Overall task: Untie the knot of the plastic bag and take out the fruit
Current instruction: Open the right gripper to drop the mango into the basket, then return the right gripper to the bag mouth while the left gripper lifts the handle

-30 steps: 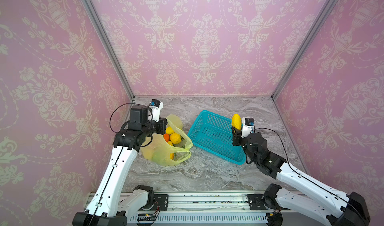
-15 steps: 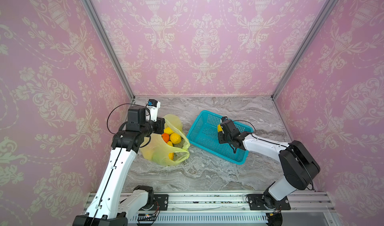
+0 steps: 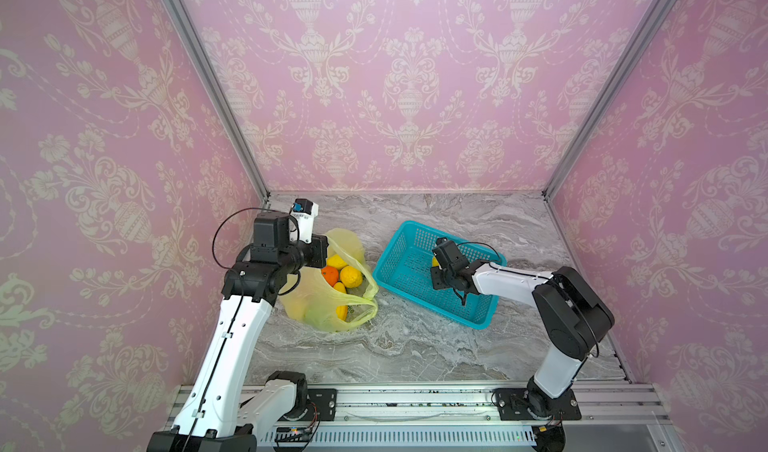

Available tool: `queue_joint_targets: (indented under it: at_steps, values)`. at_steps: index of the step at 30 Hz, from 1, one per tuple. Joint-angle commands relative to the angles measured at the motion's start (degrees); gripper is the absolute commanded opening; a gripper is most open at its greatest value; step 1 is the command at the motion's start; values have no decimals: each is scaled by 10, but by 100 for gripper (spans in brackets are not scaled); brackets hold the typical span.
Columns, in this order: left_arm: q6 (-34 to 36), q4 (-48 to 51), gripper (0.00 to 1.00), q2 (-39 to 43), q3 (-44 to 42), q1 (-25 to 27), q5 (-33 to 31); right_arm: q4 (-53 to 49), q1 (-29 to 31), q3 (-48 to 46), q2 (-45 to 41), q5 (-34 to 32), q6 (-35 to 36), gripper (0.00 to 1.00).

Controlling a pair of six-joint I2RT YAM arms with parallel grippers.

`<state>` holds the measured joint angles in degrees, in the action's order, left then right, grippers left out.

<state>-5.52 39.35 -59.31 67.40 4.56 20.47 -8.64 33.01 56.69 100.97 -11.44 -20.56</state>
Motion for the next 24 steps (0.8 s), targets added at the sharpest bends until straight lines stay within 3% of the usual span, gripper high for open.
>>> queue_joint_targets:
  at_steps: [1, 5, 8, 12, 16, 19, 24]
  values:
    - [-12, -16, 0, 2, -6, -6, 24, 10, -2, -18, -30, -11, 5, 67]
    - [-13, -20, 0, 1, -7, -6, 41, 29, -2, -50, -81, -14, 14, 72]
    - [-14, -23, 0, 1, -8, -6, 49, 56, 1, -88, -148, 5, 30, 70]
    - [-16, -27, 0, 1, -9, -7, 54, 112, 31, -157, -277, 43, 65, 48]
    - [-17, -28, 0, 1, -9, -7, 55, 217, 122, -229, -383, 91, 130, 33]
    - [-18, -30, 0, 1, -9, -7, 57, 270, 198, -247, -379, 113, 177, 27]
    - [-19, -34, 0, 2, -11, -7, 66, 269, 263, -189, -278, 112, 204, 18]
